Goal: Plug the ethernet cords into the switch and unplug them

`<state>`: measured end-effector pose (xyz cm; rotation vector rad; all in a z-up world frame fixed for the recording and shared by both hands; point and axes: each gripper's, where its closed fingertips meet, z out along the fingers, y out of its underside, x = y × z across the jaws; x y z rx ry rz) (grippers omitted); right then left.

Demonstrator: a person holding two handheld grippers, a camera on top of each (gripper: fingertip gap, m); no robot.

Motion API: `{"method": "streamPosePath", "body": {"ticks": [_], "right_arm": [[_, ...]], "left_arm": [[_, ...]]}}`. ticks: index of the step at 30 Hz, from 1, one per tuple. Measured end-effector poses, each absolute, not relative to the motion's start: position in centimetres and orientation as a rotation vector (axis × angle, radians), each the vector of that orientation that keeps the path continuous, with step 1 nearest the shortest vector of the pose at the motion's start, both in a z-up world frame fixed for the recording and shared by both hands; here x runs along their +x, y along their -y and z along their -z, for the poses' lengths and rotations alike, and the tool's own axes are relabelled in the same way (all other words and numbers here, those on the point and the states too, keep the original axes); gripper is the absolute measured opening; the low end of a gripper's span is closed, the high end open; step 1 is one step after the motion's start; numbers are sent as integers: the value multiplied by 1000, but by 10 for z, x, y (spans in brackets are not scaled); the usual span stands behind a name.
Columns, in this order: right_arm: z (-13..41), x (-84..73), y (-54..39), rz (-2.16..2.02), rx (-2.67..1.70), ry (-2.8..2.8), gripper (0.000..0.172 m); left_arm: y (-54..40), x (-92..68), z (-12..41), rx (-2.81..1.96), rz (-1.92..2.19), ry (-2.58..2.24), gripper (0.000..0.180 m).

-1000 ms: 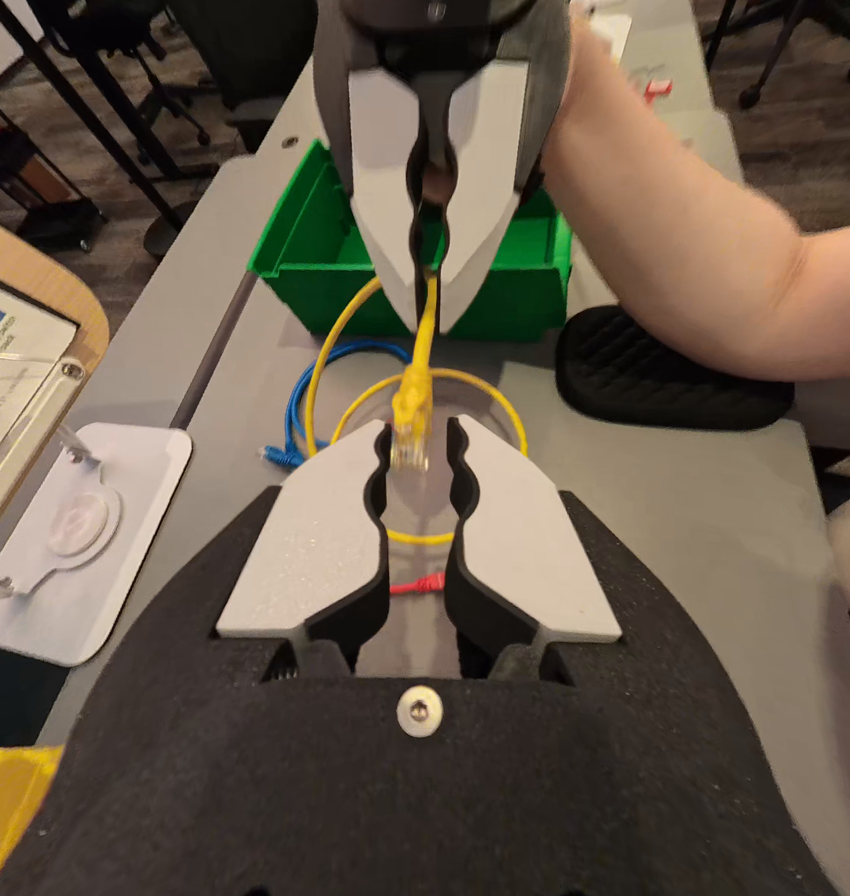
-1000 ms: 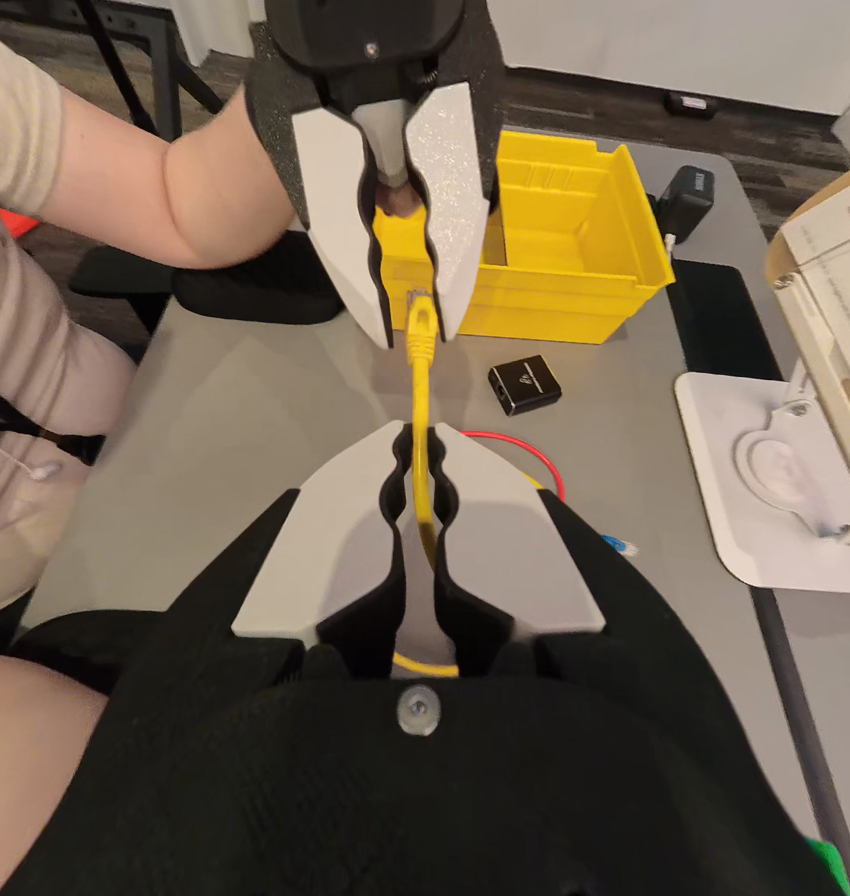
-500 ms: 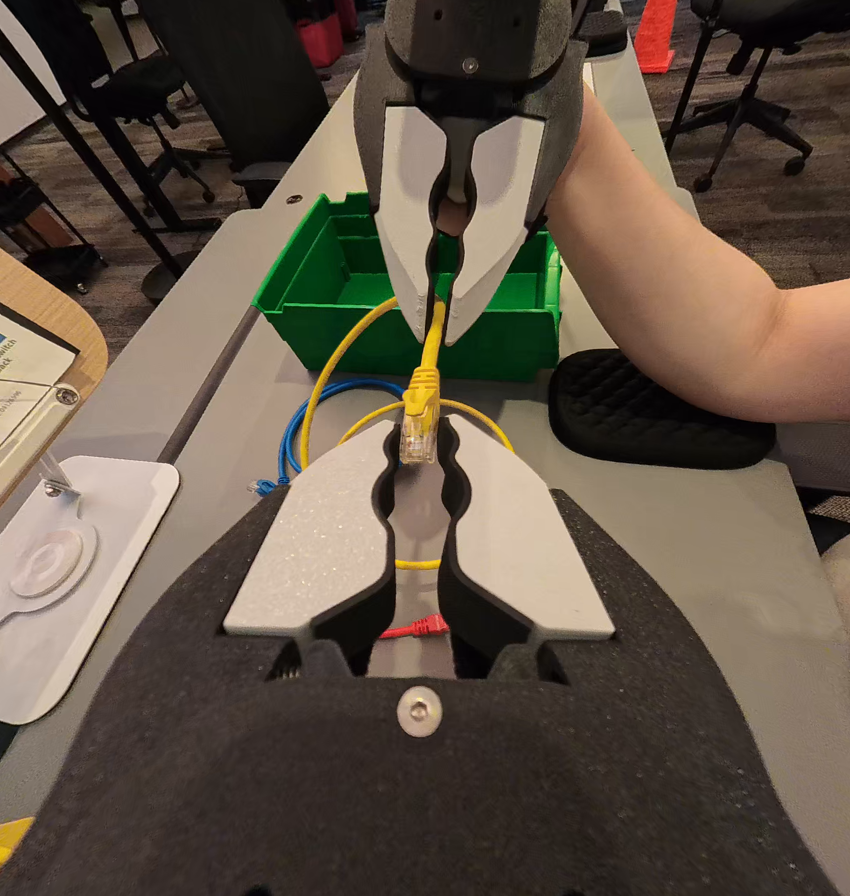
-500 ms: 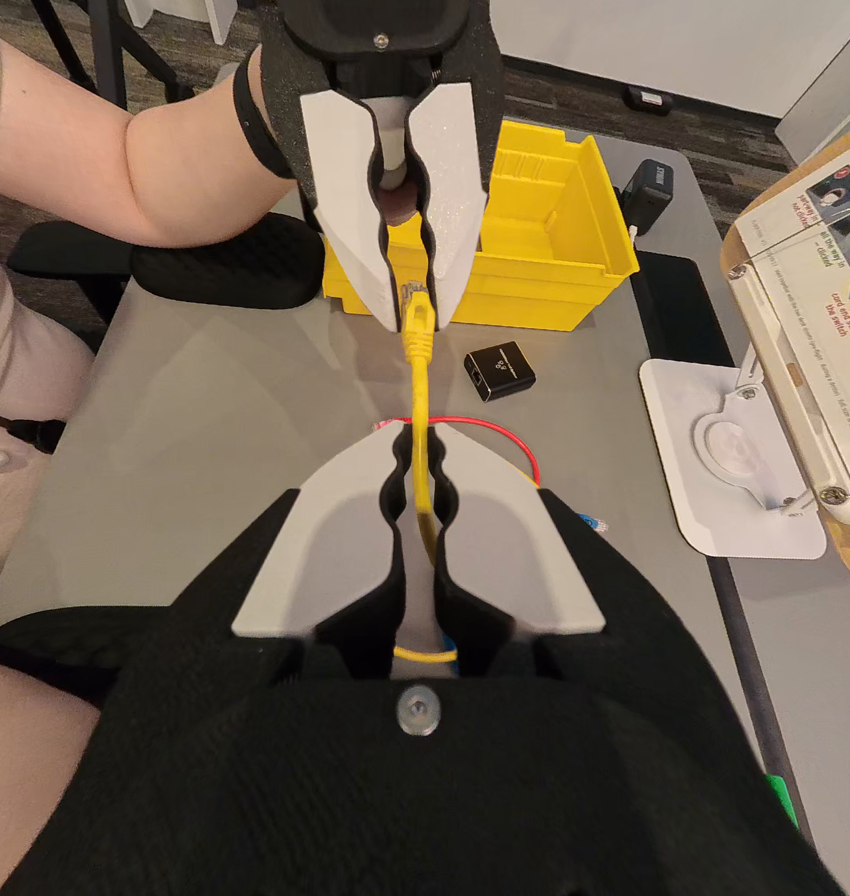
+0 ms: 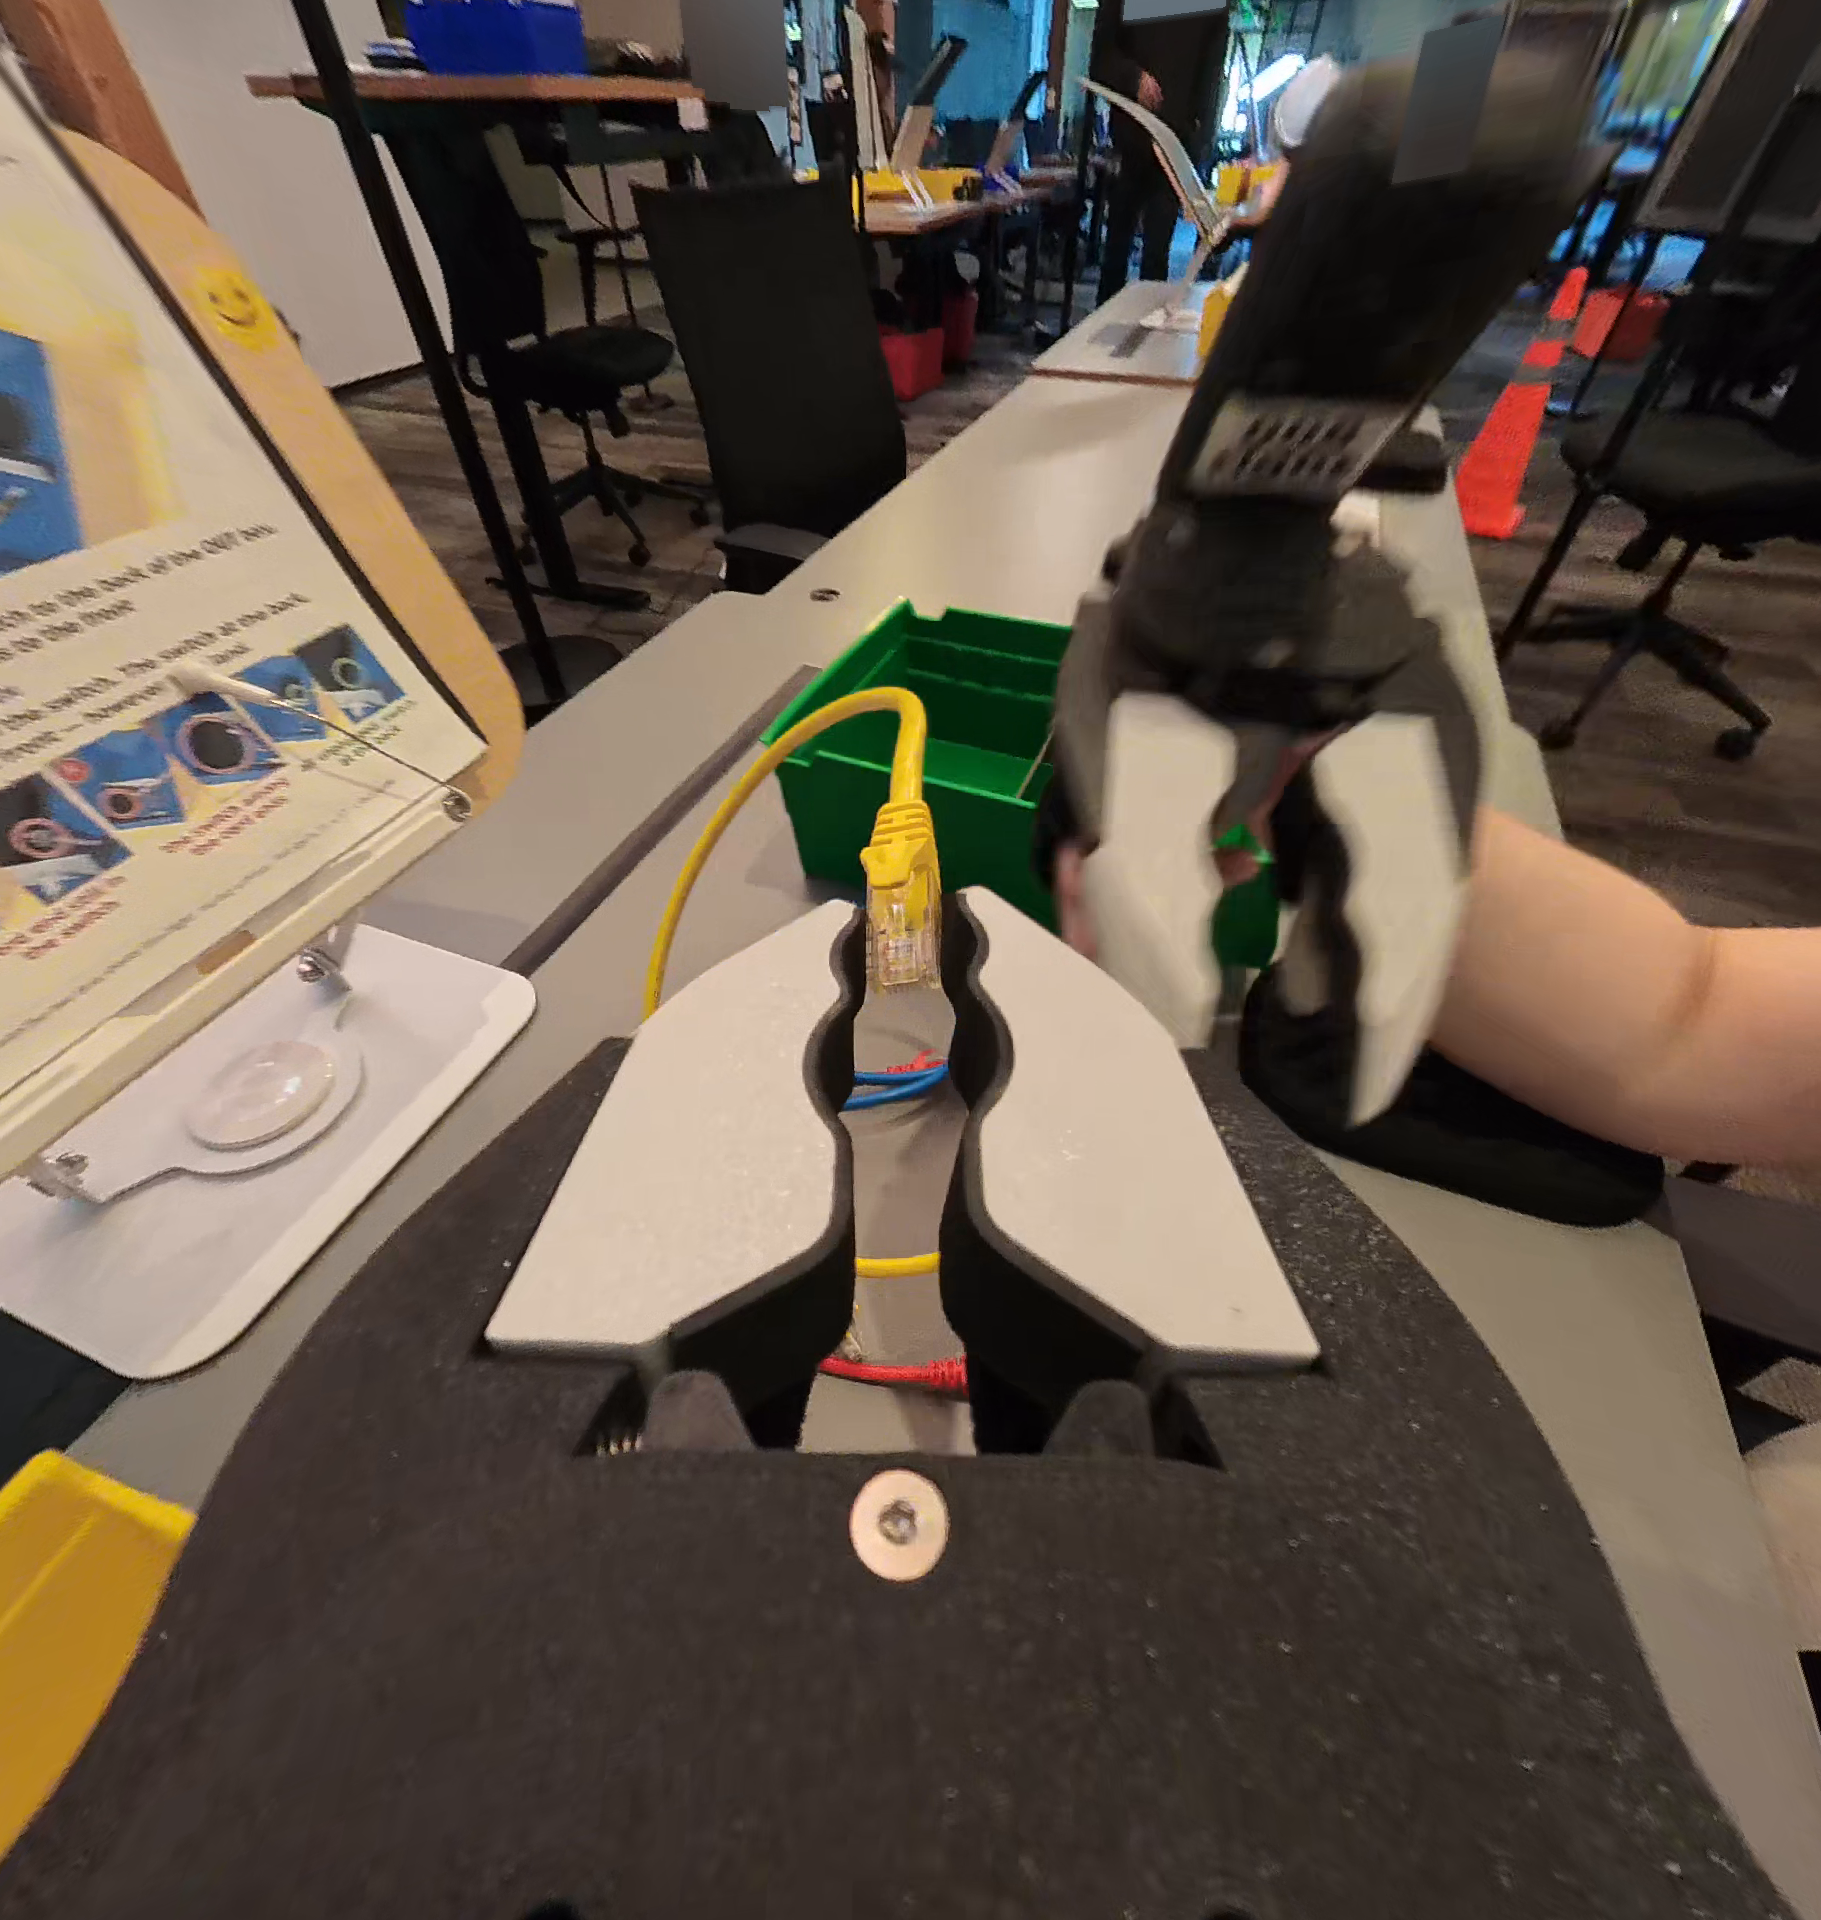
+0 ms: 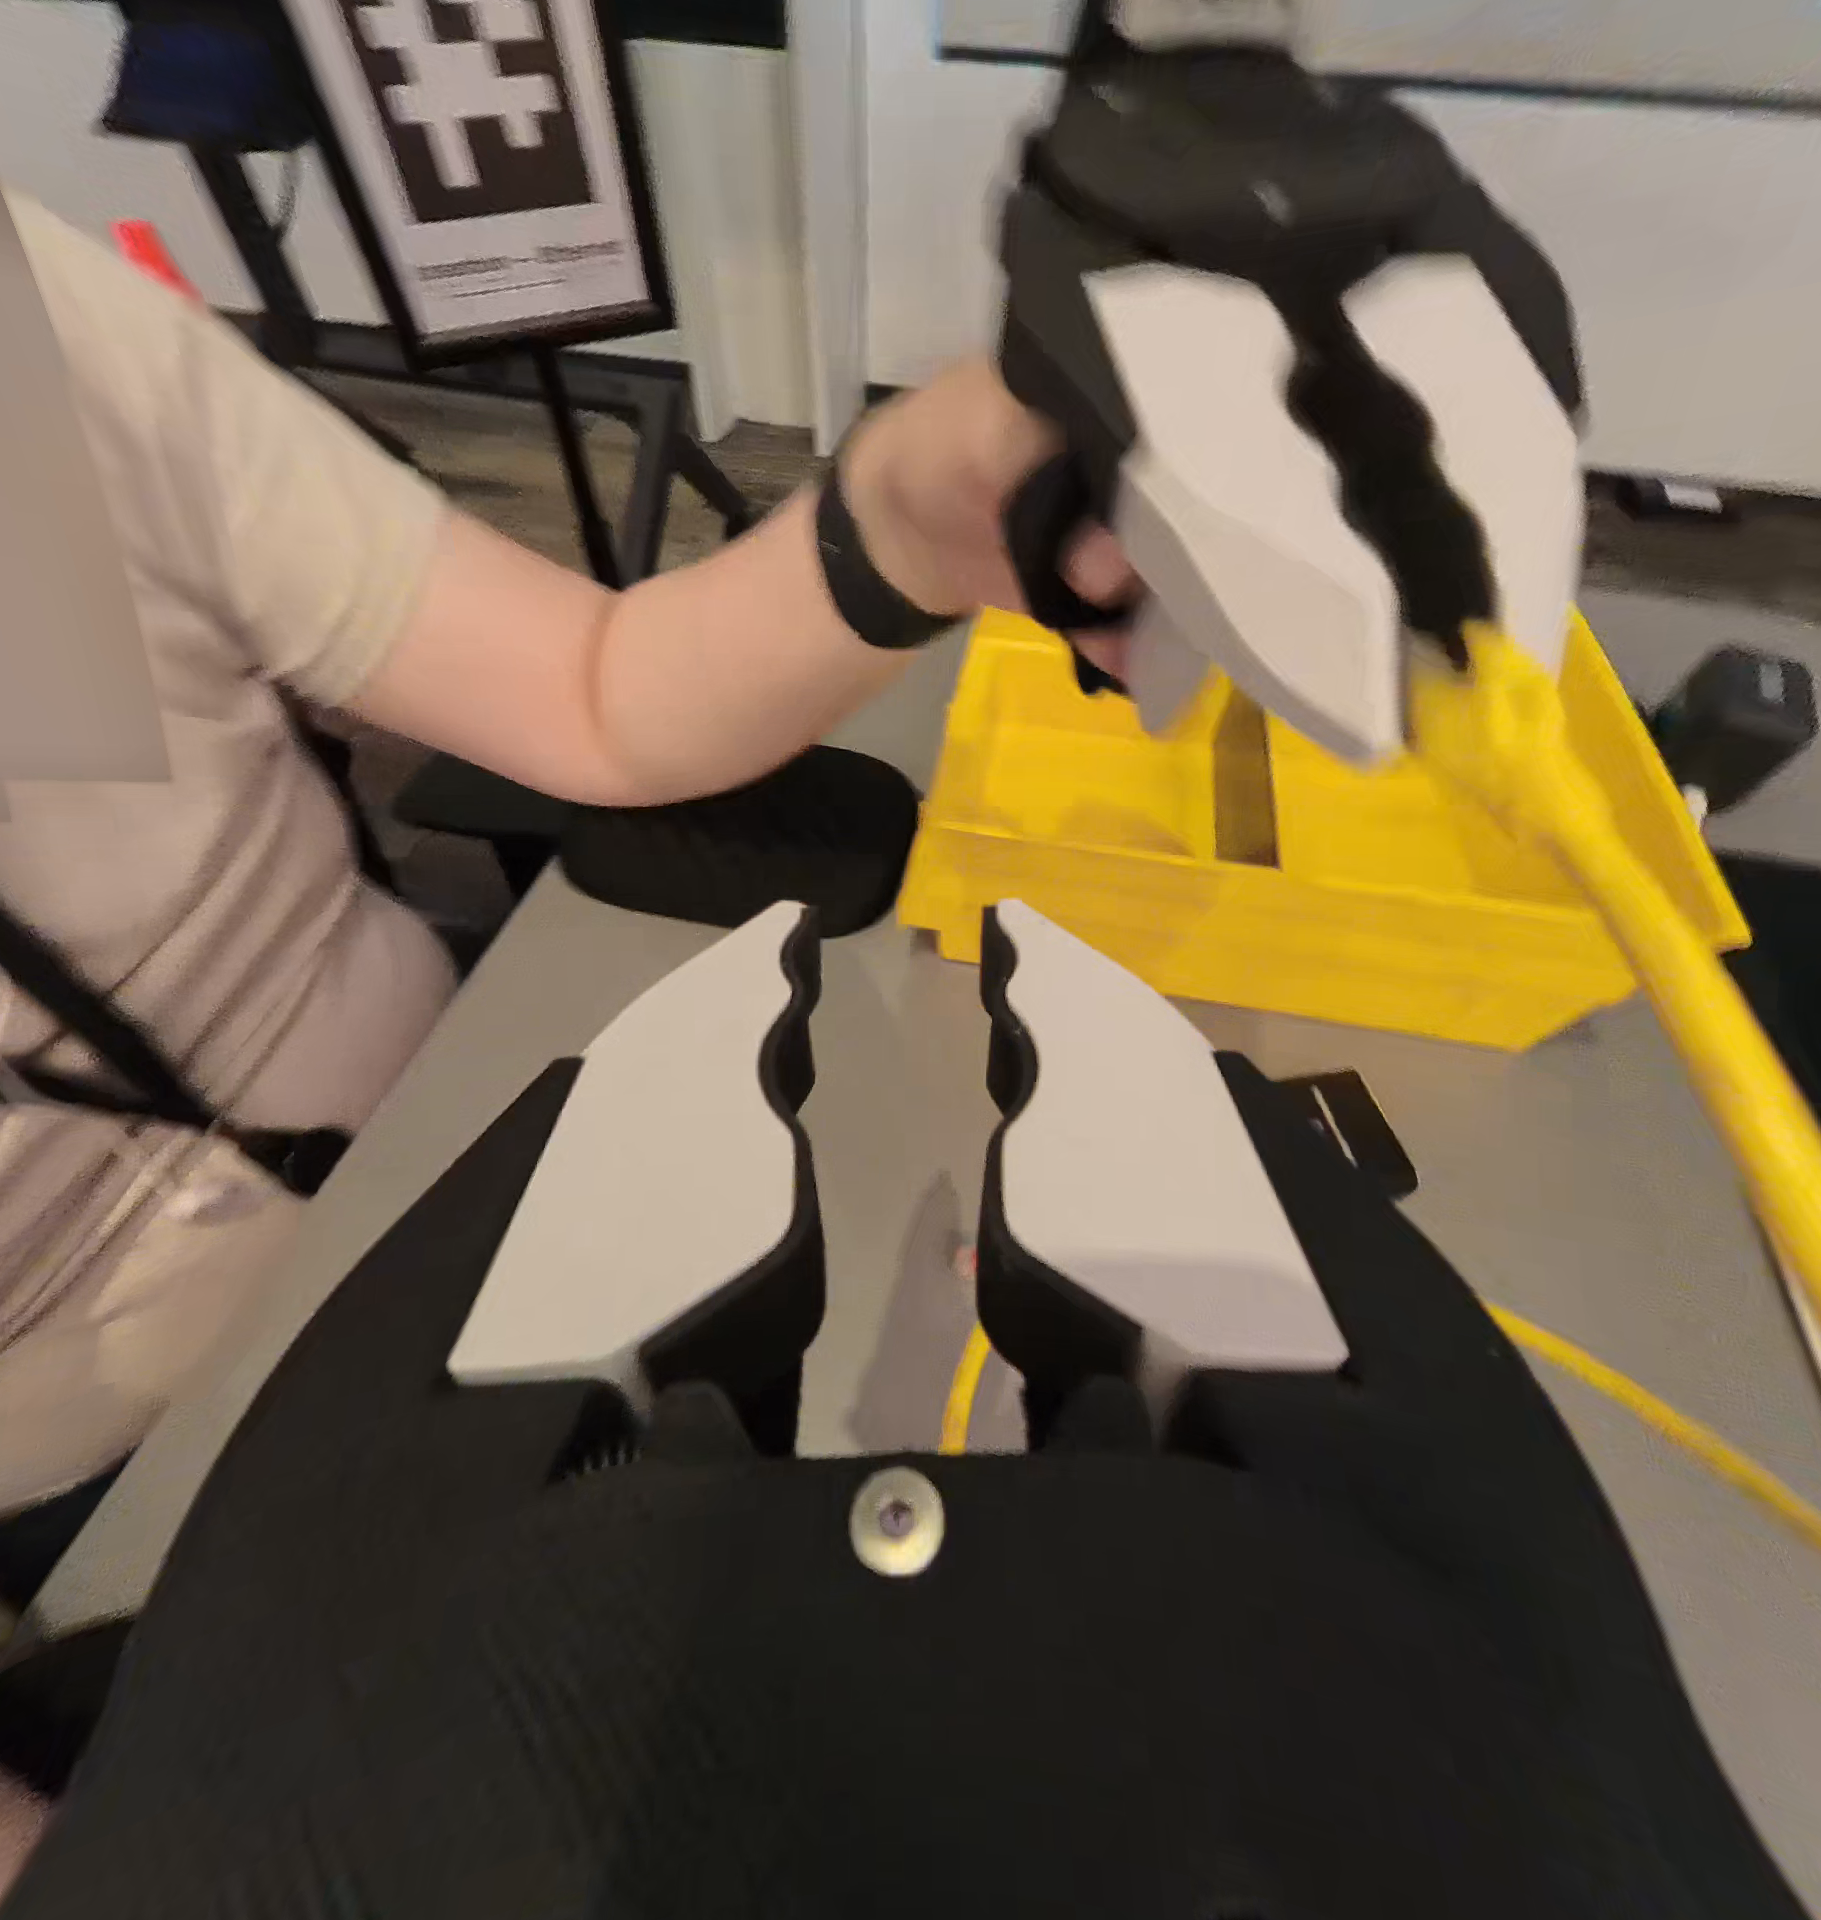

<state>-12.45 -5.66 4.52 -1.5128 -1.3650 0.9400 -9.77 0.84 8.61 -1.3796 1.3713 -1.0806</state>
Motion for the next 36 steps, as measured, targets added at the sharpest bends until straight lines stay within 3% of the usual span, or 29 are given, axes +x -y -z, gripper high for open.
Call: {"method": "streamPosePath", "body": {"ticks": [3,7,12,18,20,29,36], "right_arm": [[-45,-125,9,-944,-1564,1095,35],[-83,-115,-8,-1033,-1340,839,48],[-112,-105,14,-1236,-1115,798,26],[-102,-113,19,-1205,-1179,887,23],[-100,-113,15,-1186,-1213,877,12],[-108,-103,10,-1012,-1162,863,12],[-121,-91,13,-811,-1035,842,12]], "left_arm": [[-9,-109,-98,-1351,1124,-1341,13],[2,-114,-101,-1314,1157,-1403,12],[12,-112,-97,-1289,1148,-1481,12],[18,-110,-88,-1298,1119,-1547,12],[19,-110,-87,-1296,1115,-1559,12],[12,-107,-92,-1286,1125,-1487,15],[8,-111,-105,-1313,1371,-1358,21]]}}
